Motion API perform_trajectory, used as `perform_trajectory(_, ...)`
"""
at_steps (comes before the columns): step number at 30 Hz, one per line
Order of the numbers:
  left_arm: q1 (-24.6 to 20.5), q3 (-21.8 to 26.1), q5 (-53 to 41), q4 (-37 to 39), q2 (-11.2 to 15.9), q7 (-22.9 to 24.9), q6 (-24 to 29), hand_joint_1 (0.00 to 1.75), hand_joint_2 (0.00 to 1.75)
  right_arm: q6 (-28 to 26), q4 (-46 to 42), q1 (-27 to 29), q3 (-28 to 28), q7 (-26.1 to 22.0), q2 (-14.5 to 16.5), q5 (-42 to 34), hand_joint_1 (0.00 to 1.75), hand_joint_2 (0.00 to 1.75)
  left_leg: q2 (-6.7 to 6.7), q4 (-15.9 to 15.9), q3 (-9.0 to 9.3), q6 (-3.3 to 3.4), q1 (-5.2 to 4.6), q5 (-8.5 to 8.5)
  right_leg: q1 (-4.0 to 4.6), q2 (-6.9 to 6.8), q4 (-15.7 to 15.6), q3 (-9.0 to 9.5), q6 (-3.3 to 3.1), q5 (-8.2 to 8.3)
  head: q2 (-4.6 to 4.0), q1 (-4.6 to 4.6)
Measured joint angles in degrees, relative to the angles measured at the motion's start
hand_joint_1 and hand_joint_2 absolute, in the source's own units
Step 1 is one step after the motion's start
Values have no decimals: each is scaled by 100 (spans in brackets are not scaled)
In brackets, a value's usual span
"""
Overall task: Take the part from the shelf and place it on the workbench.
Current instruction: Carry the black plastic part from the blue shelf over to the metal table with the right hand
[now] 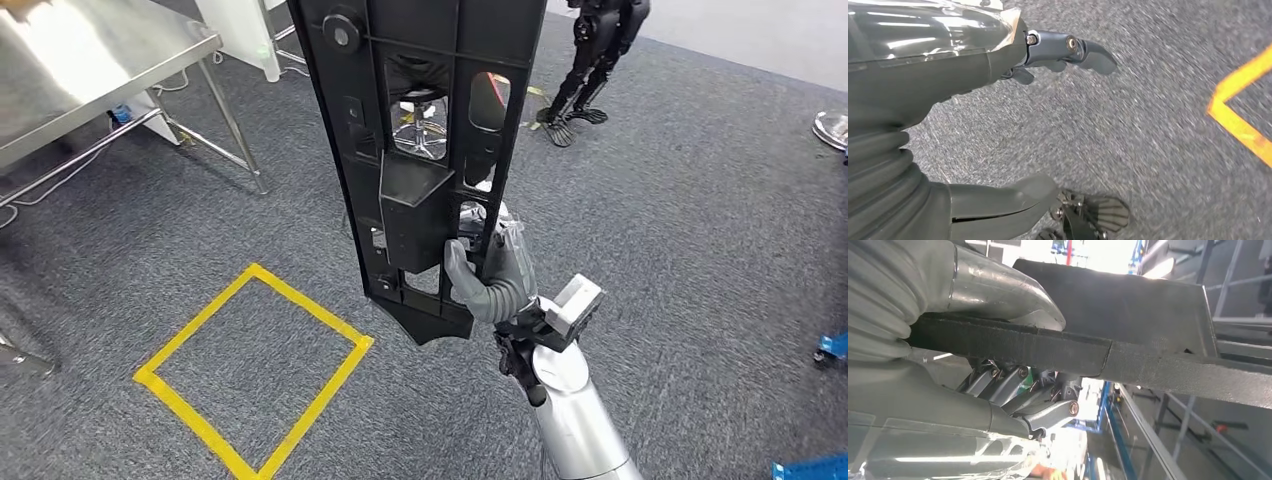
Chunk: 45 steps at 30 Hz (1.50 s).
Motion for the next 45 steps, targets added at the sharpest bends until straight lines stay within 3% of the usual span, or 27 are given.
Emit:
perform_trajectory(2,4,5,-17,0,-9,8,7,0,175,3,19,-24,-1,-6,-2,-17,175,175,-129,-132,93,24,46,68,0,199,197,-61,35,-103,0,4)
perform_trajectory(4,-14,5,-49,-1,-23,32,15,0,175,3,38,-29,-4,-13,-24,-32,175,175,-262,-191,142,33,75,106,-32,496,831,-366,41,-347,0,16)
perform_trajectory(6,-26,4,-83,1,-35,62,22,0,175,3,67,-8,-5,-15,-55,-36,175,175,-418,-185,144,32,88,106,-72,581,1469,-735,77,-526,0,25)
perform_trajectory(7,-24,4,-93,1,-43,77,27,0,175,3,82,1,-5,-15,-67,-37,175,175,-501,-180,147,24,97,102,-94,589,1527,-802,131,-494,0,25)
perform_trajectory(8,-21,4,-102,2,-51,91,34,0,175,3,92,3,-5,-15,-77,-38,175,175,-582,-170,152,9,111,93,-120,601,1358,-757,204,-372,0,25)
perform_trajectory(10,-17,4,-108,2,-62,109,59,0,175,3,103,-6,-5,-16,-92,-39,175,175,-731,-112,148,-53,141,54,-186,716,589,-439,346,-19,0,28)
perform_trajectory(11,-18,4,-109,2,-62,113,71,0,175,3,108,-15,-4,-17,-97,-40,175,175,-794,-68,130,-96,146,24,-205,778,272,-290,359,101,0,33)
perform_trajectory(13,-15,4,-112,2,-58,117,92,0,175,3,124,-30,-4,-23,-107,-44,175,175,-878,-14,81,-174,145,-10,-202,834,35,-176,273,168,0,36)
perform_trajectory(15,2,5,-115,2,-54,125,101,0,175,2,139,-41,-6,-30,-114,-50,175,175,-908,-7,52,-223,161,-16,-192,760,28,-167,162,179,0,33)
perform_trajectory(17,7,7,-116,5,-54,136,107,0,175,1,147,-59,-7,-39,-115,-56,175,175,-703,173,-28,-275,168,-128,-204,687,18,-145,93,177,0,12)
perform_trajectory(19,-15,7,-117,7,-58,147,118,0,175,1,155,-66,-10,-52,-119,-60,175,175,-405,789,-332,-331,176,-440,-194,593,15,-118,38,152,0,-17)
perform_trajectory(21,-25,7,-115,7,-61,160,137,0,175,1,175,-59,-14,-59,-124,-61,175,175,-301,1492,-723,-359,196,-698,-170,477,16,-101,0,125,0,-24)
perform_trajectory(22,-22,8,-114,8,-64,167,149,0,175,1,188,-58,-14,-59,-125,-61,175,175,-290,1625,-816,-358,199,-689,-161,419,16,-93,-13,113,0,-24)
perform_trajectory(23,-18,10,-111,8,-66,173,163,0,175,1,198,-57,-14,-60,-125,-62,175,175,-281,1528,-793,-346,199,-571,-156,364,16,-79,-20,100,0,-25)
perform_trajectory(24,-16,11,-109,8,-66,178,177,0,175,1,205,-62,-14,-61,-124,-63,175,175,-247,1229,-656,-322,195,-378,-151,312,16,-60,-19,84,0,-25)
perform_trajectory(26,-26,13,-106,7,-63,182,197,0,175,1,209,-82,-14,-63,-120,-64,175,175,-33,450,-262,-250,148,-41,-125,215,14,-18,6,45,0,-24)
perform_trajectory(28,-45,13,-107,6,-64,183,206,0,175,1,212,-107,-14,-68,-119,-66,175,175,90,79,-79,-192,88,38,-94,125,8,10,55,10,0,-20)
perform_trajectory(30,-49,16,-107,6,-67,184,208,0,175,1,215,-121,-9,-71,-114,-66,175,175,-30,37,-62,-142,69,31,-78,27,-16,46,114,-18,0,-17)
perform_trajectory(31,-43,18,-106,6,-73,185,208,0,175,1,217,-125,-5,-71,-111,-66,175,175,-94,-8,-22,-114,77,47,-81,45,-2,61,141,-41,0,-10)
perform_trajectory(33,-44,21,-106,6,-80,187,211,0,175,1,218,-142,0,-79,-111,-73,175,175,-216,-105,73,-52,116,93,-80,270,288,-43,153,-187,0,6)
perform_trajectory(35,-64,22,-106,6,-81,179,208,0,175,1,230,-139,0,-89,-126,-80,175,175,-348,-128,90,-20,132,103,-94,520,1006,-419,120,-452,0,22)
perform_trajectory(37,-72,23,-106,6,-83,166,198,0,175,1,256,-114,-1,-88,-151,-81,175,175,-514,-123,90,-16,133,99,-100,582,1548,-773,143,-569,0,32)
perform_trajectory(38,-67,24,-106,6,-85,162,194,0,175,1,267,-106,-1,-87,-163,-81,175,175,-596,-119,94,-19,135,96,-100,595,1516,-807,187,-492,0,32)
perform_trajectory(39,-62,24,-106,6,-89,161,192,0,175,1,273,-106,0,-86,-170,-81,175,175,-676,-112,100,-26,137,91,-106,614,1256,-724,241,-333,0,32)
perform_trajectory(41,-57,24,-106,6,-95,160,190,0,175,1,278,-118,1,-87,-174,-82,175,175,-822,-72,93,-66,132,64,-138,774,455,-398,323,34,0,33)
perform_trajectory(43,-52,25,-107,6,-95,151,189,0,175,-1,285,-123,3,-89,-173,-85,175,175,-929,-26,55,-123,121,33,-158,901,17,-202,268,204,0,33)
perform_trajectory(45,-32,29,-108,6,-92,140,189,0,175,-3,289,-126,7,-91,-171,-89,175,175,-994,-18,22,-181,132,24,-147,854,-14,-176,151,217,0,32)
